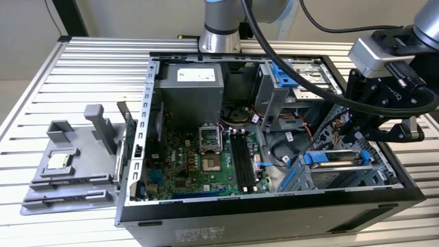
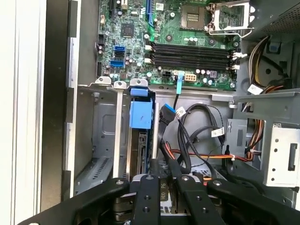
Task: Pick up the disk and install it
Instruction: 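Insert the first disk wire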
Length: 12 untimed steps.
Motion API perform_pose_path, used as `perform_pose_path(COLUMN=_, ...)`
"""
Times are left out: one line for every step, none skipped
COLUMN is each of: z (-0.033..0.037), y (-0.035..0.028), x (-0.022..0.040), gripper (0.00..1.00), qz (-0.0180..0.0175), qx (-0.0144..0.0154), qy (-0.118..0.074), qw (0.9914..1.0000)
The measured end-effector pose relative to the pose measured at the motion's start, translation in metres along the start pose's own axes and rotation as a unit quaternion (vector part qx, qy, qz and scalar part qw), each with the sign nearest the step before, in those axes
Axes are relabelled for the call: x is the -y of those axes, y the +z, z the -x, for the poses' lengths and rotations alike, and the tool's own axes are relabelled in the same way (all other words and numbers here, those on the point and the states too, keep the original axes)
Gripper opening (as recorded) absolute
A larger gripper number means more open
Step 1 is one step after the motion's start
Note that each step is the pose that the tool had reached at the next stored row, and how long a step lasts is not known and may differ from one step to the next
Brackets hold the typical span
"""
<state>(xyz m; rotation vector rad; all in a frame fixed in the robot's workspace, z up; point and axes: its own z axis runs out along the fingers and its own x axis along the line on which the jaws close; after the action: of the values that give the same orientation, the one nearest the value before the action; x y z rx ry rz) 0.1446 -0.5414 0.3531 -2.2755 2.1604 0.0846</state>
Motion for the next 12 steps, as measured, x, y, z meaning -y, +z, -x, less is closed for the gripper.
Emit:
perform_pose_path(z=0.0000, y=0.0006, x=0.0000, gripper=0.00, qz=-0.0012, qx=-0.0004, qy=0.000, qw=1.00000)
perform_pose_path(z=-0.0001, y=0.0013, x=0.0000, gripper=0.00, qz=-0.0030, qx=-0.0008, qy=0.000, qw=1.00000)
perform_pose_path(z=-0.0001, y=0.0019, x=0.0000, gripper=0.00, qz=-0.0052, qx=-0.0013, qy=0.000, qw=0.99999)
perform_pose_path(z=-0.0002, y=0.0025, x=0.0001, gripper=0.00, qz=-0.0074, qx=-0.0022, qy=0.000, qw=0.99997)
perform_pose_path(z=-0.0002, y=0.0031, x=0.0001, gripper=0.00, qz=-0.0096, qx=-0.0031, qy=0.000, qw=0.99995)
perform_pose_path(z=-0.0002, y=0.0037, x=0.0002, gripper=0.00, qz=-0.0118, qx=-0.0039, qy=0.000, qw=0.99992)
perform_pose_path(z=-0.0003, y=0.0042, x=0.0001, gripper=0.00, qz=-0.0140, qx=-0.0049, qy=0.000, qw=0.99989)
perform_pose_path(z=-0.0002, y=0.0046, x=0.0002, gripper=0.00, qz=-0.0154, qx=-0.0059, qy=0.000, qw=0.99986)
perform_pose_path(z=-0.0002, y=0.0048, x=0.0003, gripper=0.00, qz=-0.0160, qx=-0.0076, qy=-0.001, qw=0.99984)
perform_pose_path(z=-0.0002, y=0.0051, x=0.0002, gripper=0.00, qz=-0.0161, qx=-0.0098, qy=-0.001, qw=0.99982)
perform_pose_path(z=-0.0002, y=0.0054, x=0.0001, gripper=0.00, qz=-0.0161, qx=-0.0123, qy=0.000, qw=0.99979)
perform_pose_path(z=-0.0002, y=0.0058, x=0.0001, gripper=0.00, qz=-0.0160, qx=-0.0152, qy=0.000, qw=0.99976)
